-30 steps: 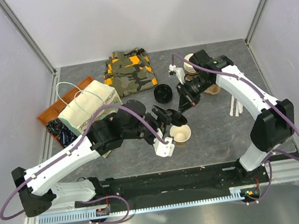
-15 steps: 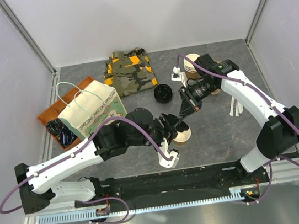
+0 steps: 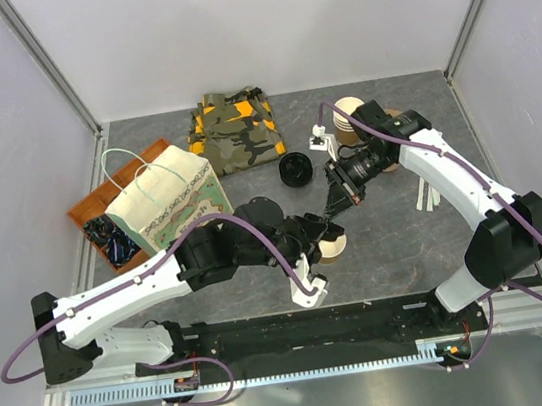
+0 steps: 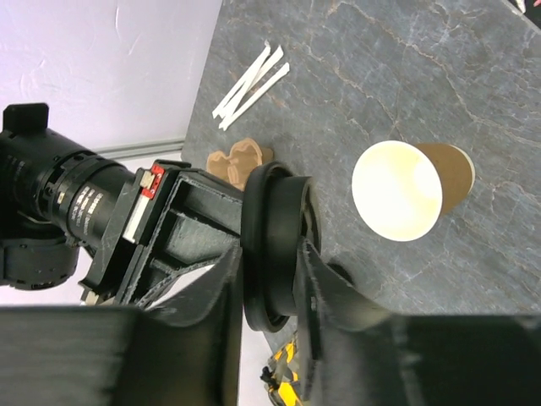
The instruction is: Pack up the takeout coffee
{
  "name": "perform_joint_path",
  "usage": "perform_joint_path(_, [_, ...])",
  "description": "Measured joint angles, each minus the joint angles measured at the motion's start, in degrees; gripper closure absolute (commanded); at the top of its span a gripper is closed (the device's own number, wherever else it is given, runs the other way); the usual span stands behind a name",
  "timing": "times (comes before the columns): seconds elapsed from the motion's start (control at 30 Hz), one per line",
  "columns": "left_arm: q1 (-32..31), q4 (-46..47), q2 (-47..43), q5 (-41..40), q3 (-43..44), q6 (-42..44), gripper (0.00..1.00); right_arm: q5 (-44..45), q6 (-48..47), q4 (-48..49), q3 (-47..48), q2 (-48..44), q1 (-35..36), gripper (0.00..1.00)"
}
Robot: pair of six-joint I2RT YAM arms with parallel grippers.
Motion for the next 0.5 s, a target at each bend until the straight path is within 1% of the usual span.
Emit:
perform_joint_path(0.03, [-0.09,-0.11,0.11,0.07,0.00,-0.04,0.82,0.00,0.00,0.04,0.00,0.00,-0.02,0.98])
perform_joint_path(0.07, [-0.24,-0.31,0.26,0.11,0.00,-0.07,0.85,0.07,-0.11,0.07,0.00,0.00,-0.02,0.94])
perform_joint_path(0.13, [-0.37,-0.48,0.52,0.07,-0.02,-0.09,0.86,0.28,-0.17,0.00,0.00,0.00,-0.02,0.87])
perform_joint_path(0.17, [-0.37,-0.46,0.59,0.04,-0.02,-0.22,0.87,0.44,-0.17,0.02,0.00,0.00,0.00,0.74])
perform_joint_path(0.2, [-0.37,-0.46,0.61,0.04,-0.02,-0.37,0.87,0.48,-0.17,-0.02,0.04,0.00,-0.02,0.68])
perform_joint_path(0.23, [-0.37,-0.44,0.61,0.04,-0.02,-0.61,0.87,0.74,-0.24,-0.09,0.24,0.00,0.00,0.60])
perform_joint_path(0.27, [-0.37,-0.26,0.61,-0.15,-0.02,-0.87,0.88,1.01,-0.33,-0.35,0.63,0.00,0.00,0.45])
perform_joint_path(0.3, [-0.35,-0.02,0.63,-0.20,-0.02,-1.44,0.88,1.25,-0.02,-0.59,1.01,0.00,0.04,0.38])
perform_joint_path(0.33, [-0.35,0.11,0.63,-0.24,-0.02,-2.08,0.88,1.57,0.04,-1.05,1.70,0.02,0.02,0.33])
perform_joint_path(0.37, [-0.35,0.13,0.63,-0.31,0.00,-3.39,0.89,2.01,-0.24,-1.22,2.69,0.13,-0.02,0.24])
perform_joint_path(0.4, [-0.35,0.02,0.70,-0.33,0.09,-4.63,0.89,2.34,-0.04,-1.46,3.69,0.24,-0.33,0.21])
perform_joint_path(0.43, [-0.35,0.00,0.87,-0.33,0.35,-6.16,0.89,2.56,0.00,-1.70,4.92,0.46,-0.83,0.17])
perform_joint_path(0.5, [-0.33,-0.68,1.84,-0.17,2.14,-10.49,0.89,2.71,0.11,-2.10,7.37,1.01,-2.82,0.03])
